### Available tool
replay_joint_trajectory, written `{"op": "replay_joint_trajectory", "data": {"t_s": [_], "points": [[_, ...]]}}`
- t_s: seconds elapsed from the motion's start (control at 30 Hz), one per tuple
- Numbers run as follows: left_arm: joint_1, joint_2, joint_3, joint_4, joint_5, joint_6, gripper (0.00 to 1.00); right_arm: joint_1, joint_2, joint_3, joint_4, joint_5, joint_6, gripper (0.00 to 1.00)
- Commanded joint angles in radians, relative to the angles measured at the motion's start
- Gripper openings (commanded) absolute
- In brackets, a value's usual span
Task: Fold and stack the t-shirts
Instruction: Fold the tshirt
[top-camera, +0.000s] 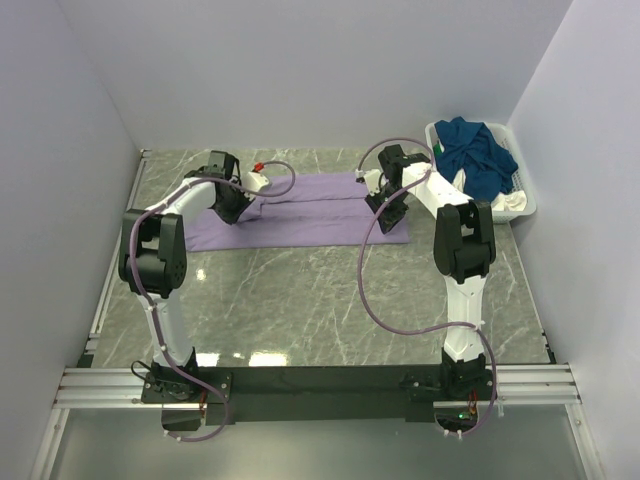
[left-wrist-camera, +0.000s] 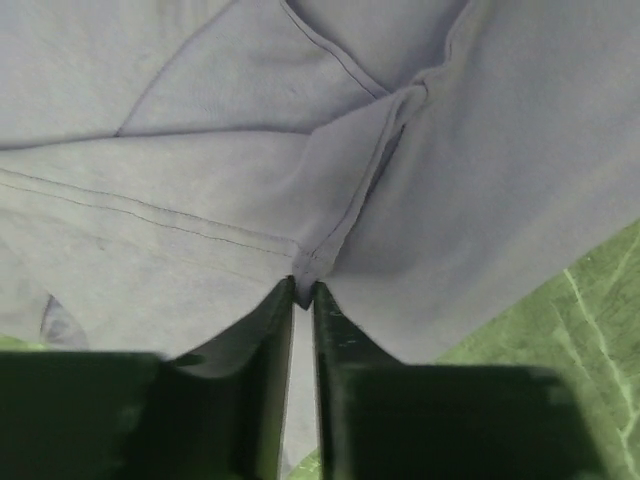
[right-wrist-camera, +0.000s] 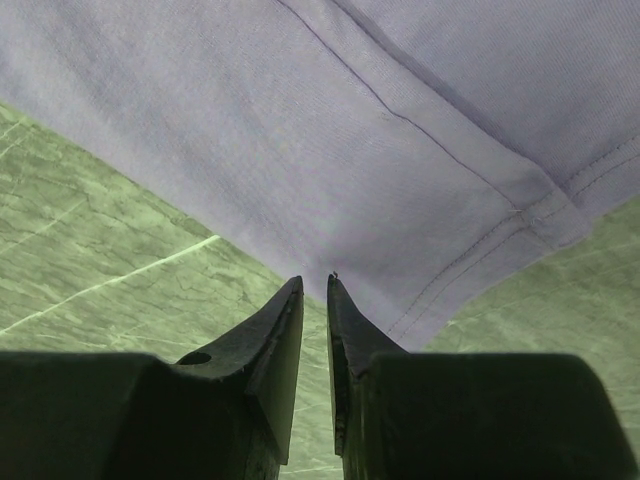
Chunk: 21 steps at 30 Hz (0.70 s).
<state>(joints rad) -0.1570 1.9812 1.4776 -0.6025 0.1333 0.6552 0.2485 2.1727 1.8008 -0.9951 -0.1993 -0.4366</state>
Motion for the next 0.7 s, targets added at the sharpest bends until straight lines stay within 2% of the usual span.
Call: {"op": "replay_joint_trajectory", "data": {"t_s": [0.0, 0.07, 0.13, 0.43, 0.67], "points": [[-0.009, -0.004, 0.043, -0.011, 0.005, 0.015, 0.16, -0.009, -0.03, 0.002, 0.012, 0.003, -0.01, 0.23], [-0.013, -0.005, 0.05, -0.025, 0.012, 0.018, 0.06, -0.009, -0.031, 0.002, 0.013, 0.003, -0.01, 0.23], [-0.018, -0.007, 0.061, -0.055, 0.025, 0.021, 0.01, -0.009, -0.031, 0.002, 0.016, 0.003, -0.01, 0.22], [-0.064, -0.007, 0.131, -0.184, 0.088, -0.066, 0.01, -0.011, -0.034, -0.008, 0.019, 0.001, -0.013, 0.22], [-0.105, 0.082, 0.257, -0.299, 0.107, -0.184, 0.01, -0.014, -0.042, -0.014, 0.023, 0.005, -0.013, 0.22]]}}
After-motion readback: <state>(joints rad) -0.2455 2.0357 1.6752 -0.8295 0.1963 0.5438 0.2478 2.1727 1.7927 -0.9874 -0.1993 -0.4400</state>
